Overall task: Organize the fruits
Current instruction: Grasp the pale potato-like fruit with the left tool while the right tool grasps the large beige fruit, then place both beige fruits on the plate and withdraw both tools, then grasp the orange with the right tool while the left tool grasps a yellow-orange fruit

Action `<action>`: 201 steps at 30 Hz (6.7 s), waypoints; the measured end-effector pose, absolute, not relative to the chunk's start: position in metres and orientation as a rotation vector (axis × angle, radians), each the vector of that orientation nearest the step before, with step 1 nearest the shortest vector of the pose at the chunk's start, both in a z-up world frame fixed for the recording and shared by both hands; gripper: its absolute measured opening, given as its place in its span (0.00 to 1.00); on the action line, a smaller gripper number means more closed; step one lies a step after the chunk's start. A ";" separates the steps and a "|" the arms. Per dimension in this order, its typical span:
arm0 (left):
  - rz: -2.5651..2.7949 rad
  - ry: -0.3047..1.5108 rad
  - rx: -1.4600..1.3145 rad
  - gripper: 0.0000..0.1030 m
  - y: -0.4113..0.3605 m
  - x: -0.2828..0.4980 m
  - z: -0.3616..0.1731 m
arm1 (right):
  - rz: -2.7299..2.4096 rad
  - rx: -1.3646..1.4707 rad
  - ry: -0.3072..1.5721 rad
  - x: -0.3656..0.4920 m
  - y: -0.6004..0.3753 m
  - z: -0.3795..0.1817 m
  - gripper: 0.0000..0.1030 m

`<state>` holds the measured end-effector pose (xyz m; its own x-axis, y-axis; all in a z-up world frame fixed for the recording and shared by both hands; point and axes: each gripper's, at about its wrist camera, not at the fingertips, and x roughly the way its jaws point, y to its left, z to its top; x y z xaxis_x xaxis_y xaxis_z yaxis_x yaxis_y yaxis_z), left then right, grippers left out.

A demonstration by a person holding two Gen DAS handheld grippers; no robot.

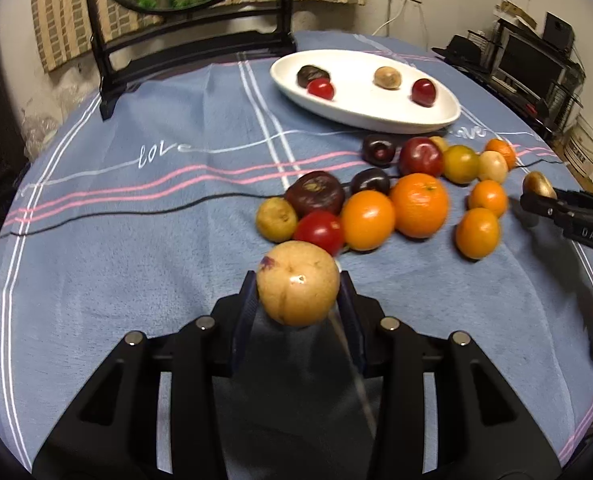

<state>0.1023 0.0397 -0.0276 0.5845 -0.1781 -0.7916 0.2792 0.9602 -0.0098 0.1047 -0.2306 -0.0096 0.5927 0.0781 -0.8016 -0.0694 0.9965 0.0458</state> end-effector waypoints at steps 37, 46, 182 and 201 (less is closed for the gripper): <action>-0.319 0.790 0.151 0.39 -0.045 0.207 0.061 | 0.198 -0.010 0.742 0.177 -0.207 0.073 0.43; -0.306 0.940 0.107 0.40 -0.065 0.270 0.011 | 0.215 -0.087 0.907 0.239 -0.185 0.021 0.43; -0.375 0.943 0.089 0.90 -0.043 0.100 -0.021 | 0.220 0.281 0.847 0.113 -0.240 0.005 0.39; -0.220 1.064 0.034 0.42 -0.102 0.129 -0.044 | 0.241 0.331 0.822 0.107 -0.253 0.010 0.39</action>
<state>0.1290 -0.1019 -0.0438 0.4660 -0.1627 -0.8697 0.1955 0.9776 -0.0781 0.1074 -0.2533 0.0103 0.6584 0.3351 -0.6739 -0.0815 0.9219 0.3788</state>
